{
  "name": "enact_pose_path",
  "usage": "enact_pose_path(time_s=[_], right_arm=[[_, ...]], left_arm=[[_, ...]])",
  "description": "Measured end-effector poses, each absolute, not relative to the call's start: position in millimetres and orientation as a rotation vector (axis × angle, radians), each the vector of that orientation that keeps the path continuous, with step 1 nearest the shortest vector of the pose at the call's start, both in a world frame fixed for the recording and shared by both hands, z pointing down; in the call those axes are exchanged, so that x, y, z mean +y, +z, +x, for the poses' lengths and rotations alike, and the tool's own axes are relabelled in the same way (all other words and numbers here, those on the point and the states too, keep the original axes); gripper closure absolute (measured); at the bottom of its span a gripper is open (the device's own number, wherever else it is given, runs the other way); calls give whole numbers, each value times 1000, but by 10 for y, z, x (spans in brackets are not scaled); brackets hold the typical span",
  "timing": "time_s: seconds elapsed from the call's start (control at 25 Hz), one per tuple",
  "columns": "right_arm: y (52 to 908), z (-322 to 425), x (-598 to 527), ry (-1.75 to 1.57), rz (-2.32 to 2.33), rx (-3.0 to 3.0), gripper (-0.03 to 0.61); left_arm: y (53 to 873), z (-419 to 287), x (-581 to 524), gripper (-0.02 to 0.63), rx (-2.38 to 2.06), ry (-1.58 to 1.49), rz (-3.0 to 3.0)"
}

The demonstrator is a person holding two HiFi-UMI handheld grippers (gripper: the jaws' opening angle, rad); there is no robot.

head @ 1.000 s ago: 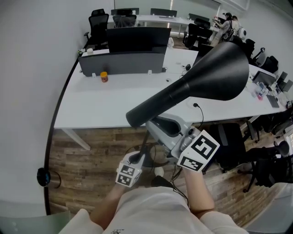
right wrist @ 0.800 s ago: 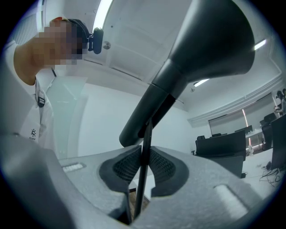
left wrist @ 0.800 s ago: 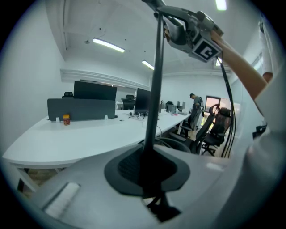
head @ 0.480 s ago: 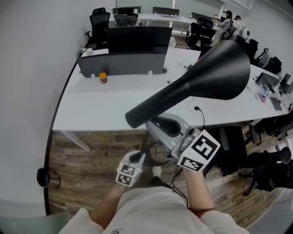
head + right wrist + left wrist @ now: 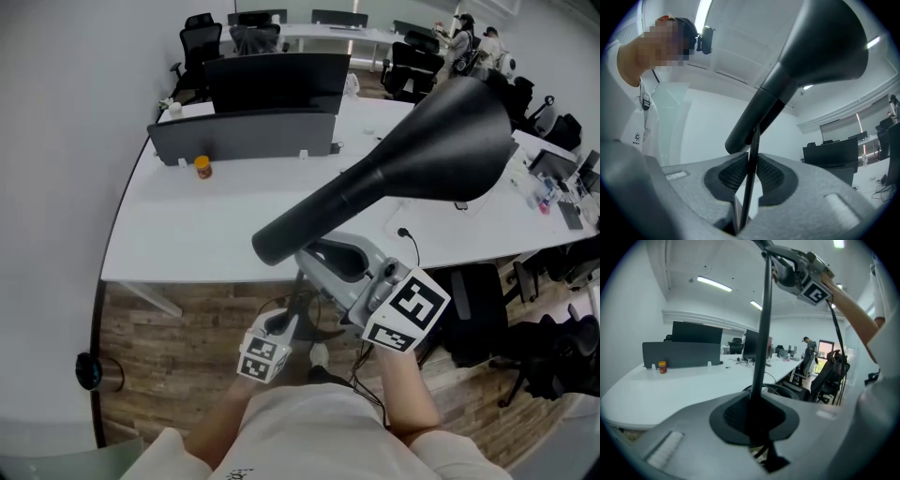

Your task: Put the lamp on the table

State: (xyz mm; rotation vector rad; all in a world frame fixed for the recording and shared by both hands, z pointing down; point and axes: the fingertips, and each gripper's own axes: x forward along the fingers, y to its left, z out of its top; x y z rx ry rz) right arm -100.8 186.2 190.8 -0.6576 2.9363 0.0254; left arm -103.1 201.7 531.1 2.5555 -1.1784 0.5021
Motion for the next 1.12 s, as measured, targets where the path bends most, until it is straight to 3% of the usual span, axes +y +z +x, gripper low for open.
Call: enact_pose_path(time_s=[1.12], right_arm=[[1957, -190, 391, 47, -580, 2945, 525]], left_arm=[[5376, -179, 601, 584, -1218, 490, 2549]])
